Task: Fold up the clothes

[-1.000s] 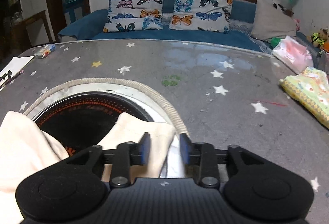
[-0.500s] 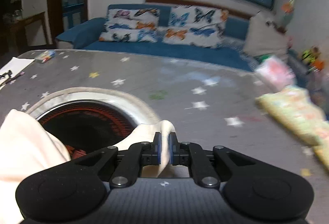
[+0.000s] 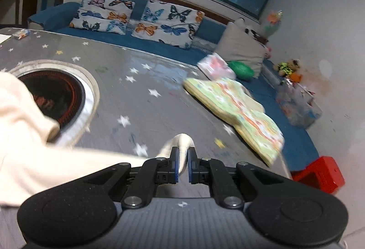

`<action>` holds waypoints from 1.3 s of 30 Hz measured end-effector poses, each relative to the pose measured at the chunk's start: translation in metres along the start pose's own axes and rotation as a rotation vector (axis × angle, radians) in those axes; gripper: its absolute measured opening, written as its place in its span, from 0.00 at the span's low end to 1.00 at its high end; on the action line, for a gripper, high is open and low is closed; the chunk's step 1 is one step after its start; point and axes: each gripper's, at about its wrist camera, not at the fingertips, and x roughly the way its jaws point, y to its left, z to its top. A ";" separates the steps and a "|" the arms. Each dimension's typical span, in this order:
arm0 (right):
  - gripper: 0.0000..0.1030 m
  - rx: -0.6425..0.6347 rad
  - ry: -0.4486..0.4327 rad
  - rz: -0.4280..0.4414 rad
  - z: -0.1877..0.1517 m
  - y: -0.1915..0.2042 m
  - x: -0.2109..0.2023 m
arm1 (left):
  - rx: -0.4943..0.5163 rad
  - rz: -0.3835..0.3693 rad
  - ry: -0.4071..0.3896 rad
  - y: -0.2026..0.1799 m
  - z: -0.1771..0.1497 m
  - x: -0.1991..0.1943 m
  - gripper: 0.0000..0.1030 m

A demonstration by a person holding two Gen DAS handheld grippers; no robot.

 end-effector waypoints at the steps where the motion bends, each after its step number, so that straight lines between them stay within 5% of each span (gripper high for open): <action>1: 0.06 0.004 0.004 -0.002 -0.006 -0.002 -0.005 | 0.011 0.000 0.001 -0.001 0.000 -0.001 0.53; 4: 0.07 0.000 0.045 -0.013 -0.025 -0.003 -0.008 | 0.040 -0.013 -0.002 -0.004 -0.001 -0.008 0.53; 7: 0.20 -0.007 0.074 -0.060 -0.041 -0.002 0.006 | 0.076 -0.066 -0.029 -0.014 -0.001 -0.026 0.53; 12: 0.22 0.028 0.058 -0.021 -0.047 -0.001 0.001 | 0.184 -0.266 -0.085 -0.039 -0.007 -0.069 0.53; 17: 0.28 -0.079 -0.047 0.302 -0.050 0.045 -0.044 | 0.367 -0.506 -0.129 -0.084 -0.023 -0.107 0.54; 21: 0.32 -0.270 -0.109 0.557 -0.055 0.104 -0.075 | 0.482 -0.607 -0.141 -0.115 -0.035 -0.116 0.56; 26: 0.32 -0.480 -0.140 0.677 -0.066 0.158 -0.086 | 0.576 -0.580 -0.102 -0.138 -0.047 -0.101 0.51; 32: 0.32 -0.725 -0.238 0.609 -0.082 0.197 -0.096 | 0.637 -0.558 -0.110 -0.148 -0.060 -0.097 0.18; 39: 0.26 -0.927 -0.328 0.547 -0.096 0.218 -0.097 | 0.610 -0.569 -0.122 -0.143 -0.054 -0.101 0.05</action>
